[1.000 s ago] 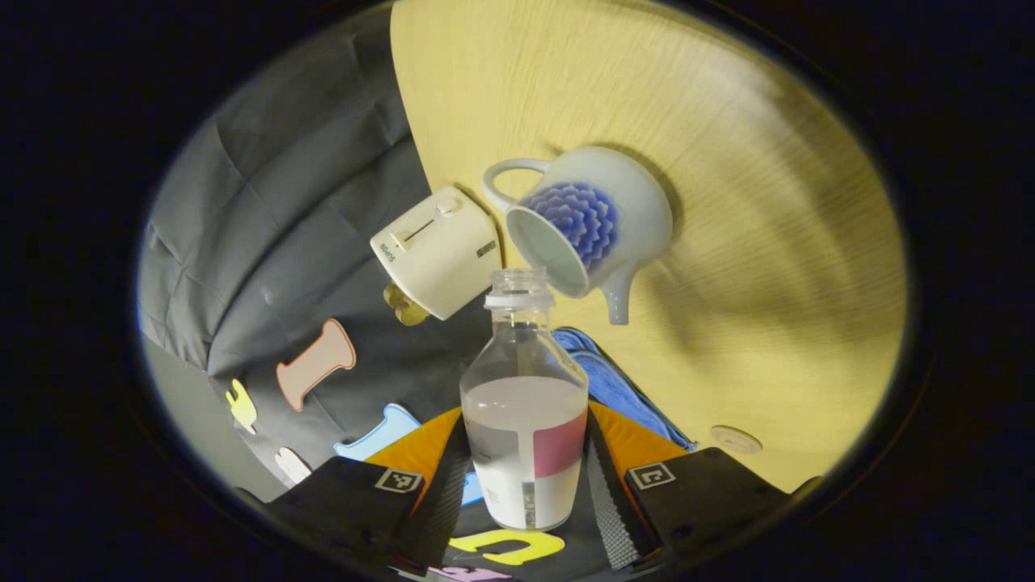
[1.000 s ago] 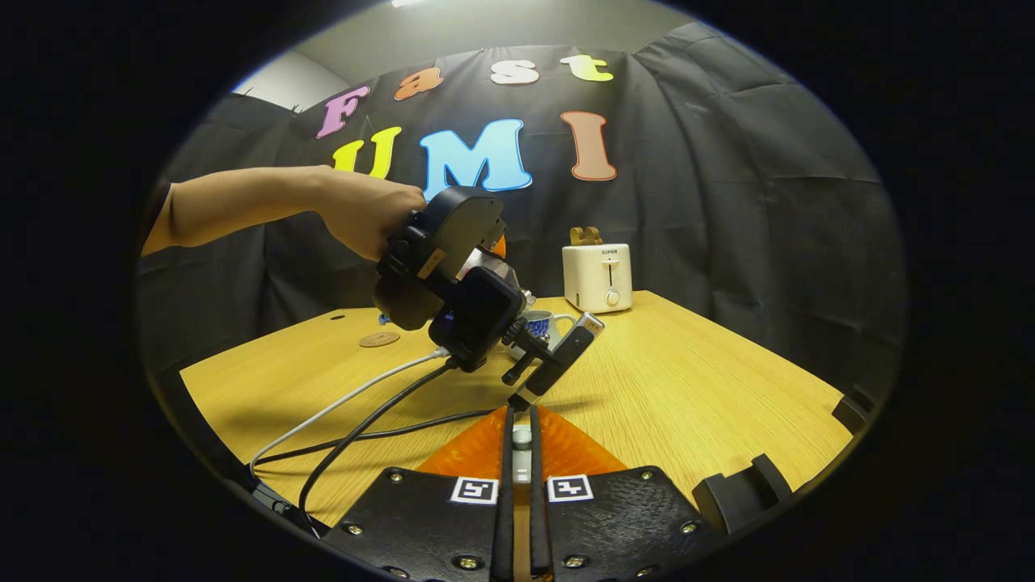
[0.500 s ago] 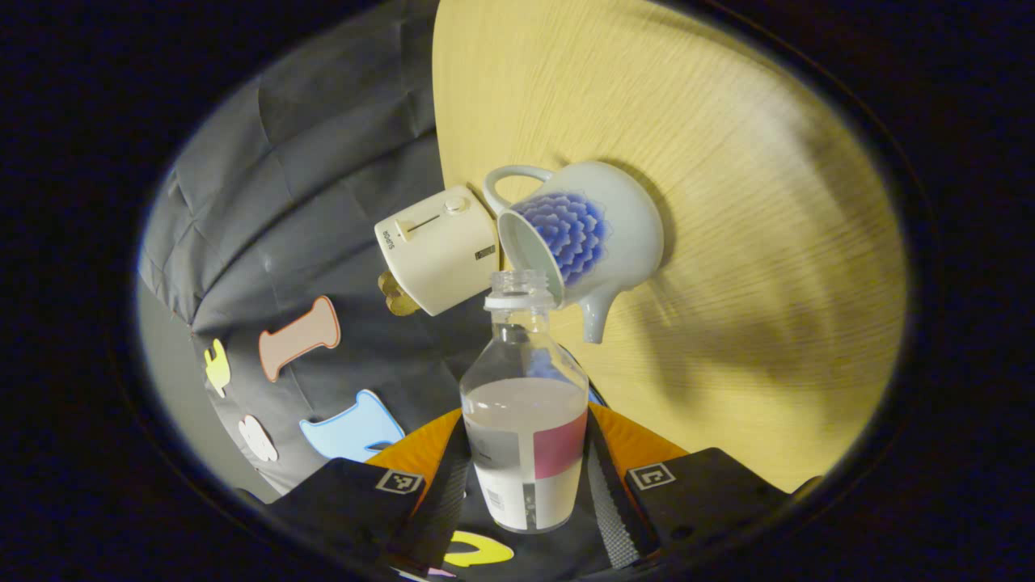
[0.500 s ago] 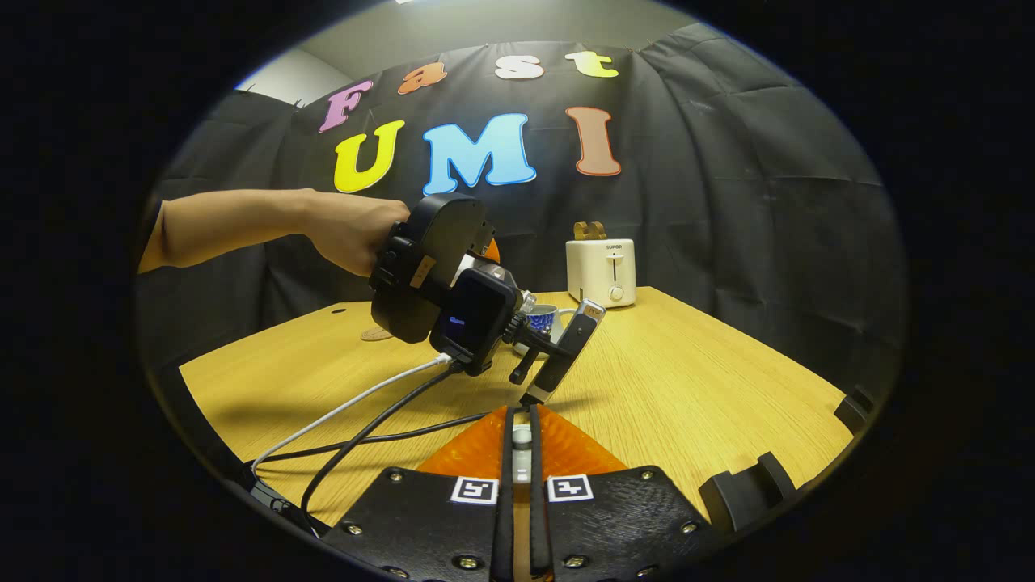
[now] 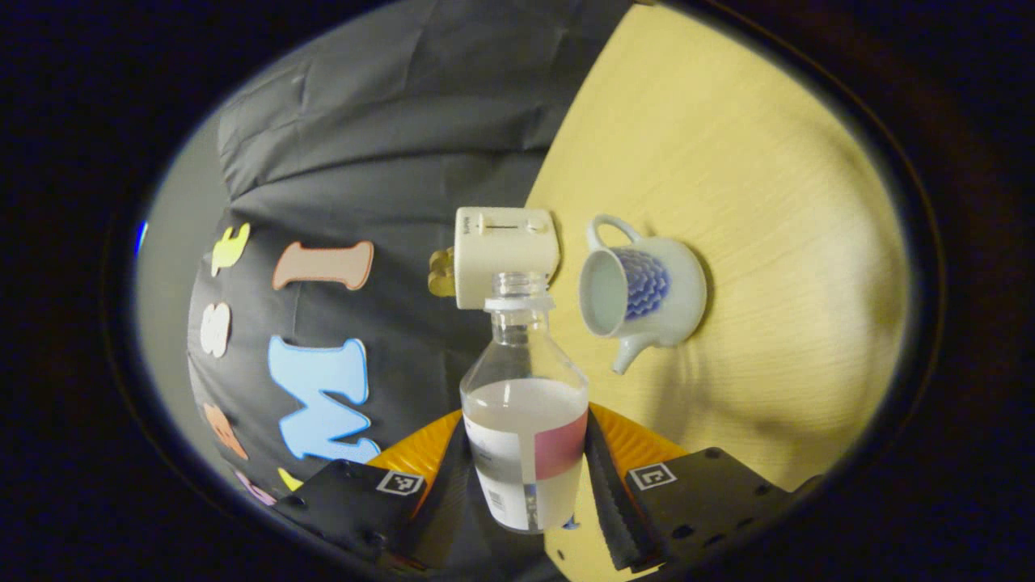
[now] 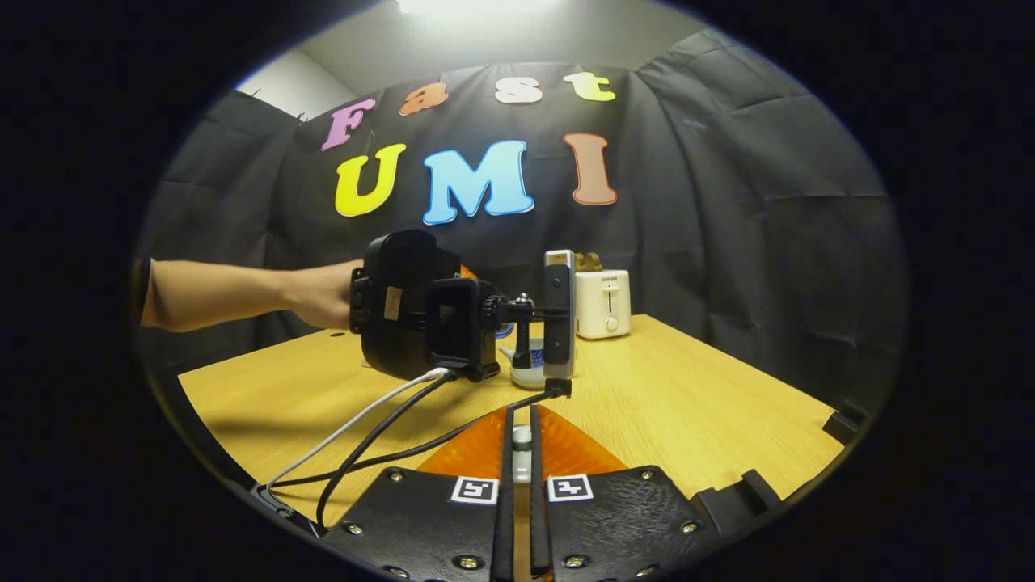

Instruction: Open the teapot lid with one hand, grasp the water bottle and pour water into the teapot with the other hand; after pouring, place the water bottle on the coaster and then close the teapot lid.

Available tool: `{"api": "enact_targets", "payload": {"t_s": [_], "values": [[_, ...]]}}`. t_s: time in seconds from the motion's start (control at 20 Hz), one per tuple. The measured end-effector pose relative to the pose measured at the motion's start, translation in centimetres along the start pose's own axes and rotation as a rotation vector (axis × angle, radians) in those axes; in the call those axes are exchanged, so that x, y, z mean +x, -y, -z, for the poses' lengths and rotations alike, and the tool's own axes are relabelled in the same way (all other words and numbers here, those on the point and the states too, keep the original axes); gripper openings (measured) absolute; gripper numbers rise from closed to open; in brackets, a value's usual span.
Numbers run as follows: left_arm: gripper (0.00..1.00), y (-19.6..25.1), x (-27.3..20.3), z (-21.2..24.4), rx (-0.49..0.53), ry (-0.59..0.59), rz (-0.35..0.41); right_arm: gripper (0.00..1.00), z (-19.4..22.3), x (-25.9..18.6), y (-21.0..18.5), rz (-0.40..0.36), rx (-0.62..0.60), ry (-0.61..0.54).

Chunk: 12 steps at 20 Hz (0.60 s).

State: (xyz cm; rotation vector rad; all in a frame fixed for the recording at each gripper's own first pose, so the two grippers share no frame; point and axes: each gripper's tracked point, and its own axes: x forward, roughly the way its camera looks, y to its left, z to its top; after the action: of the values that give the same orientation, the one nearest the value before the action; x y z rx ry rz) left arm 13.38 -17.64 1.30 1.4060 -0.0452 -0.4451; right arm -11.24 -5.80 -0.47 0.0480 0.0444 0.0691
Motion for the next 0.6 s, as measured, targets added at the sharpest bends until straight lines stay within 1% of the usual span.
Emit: {"api": "enact_targets", "payload": {"t_s": [0.15, 0.35, 0.4, 0.5, 0.6], "values": [[0.84, -1.8, -1.7, 2.1, -0.218, 0.024, -0.069, 0.08, -0.9, 0.6, -0.3, -0.01, -0.022, 0.026], [0.84, -3.2, -3.9, 6.0, -0.534, 0.042, -0.136, 0.08, -1.6, 2.2, -0.9, -0.029, -0.049, 0.037], [0.84, -3.1, -4.6, 6.9, -0.609, 0.041, -0.14, 0.08, -1.9, 2.7, -1.1, -0.034, -0.058, 0.041], [0.84, -3.5, -5.8, 8.7, -0.737, 0.04, -0.167, 0.08, -2.3, 3.6, -1.7, -0.05, -0.068, 0.045], [0.84, -4.8, -7.3, 11.1, -0.864, 0.049, -0.223, 0.08, -2.3, 4.5, -2.3, -0.064, -0.078, 0.044]]}}
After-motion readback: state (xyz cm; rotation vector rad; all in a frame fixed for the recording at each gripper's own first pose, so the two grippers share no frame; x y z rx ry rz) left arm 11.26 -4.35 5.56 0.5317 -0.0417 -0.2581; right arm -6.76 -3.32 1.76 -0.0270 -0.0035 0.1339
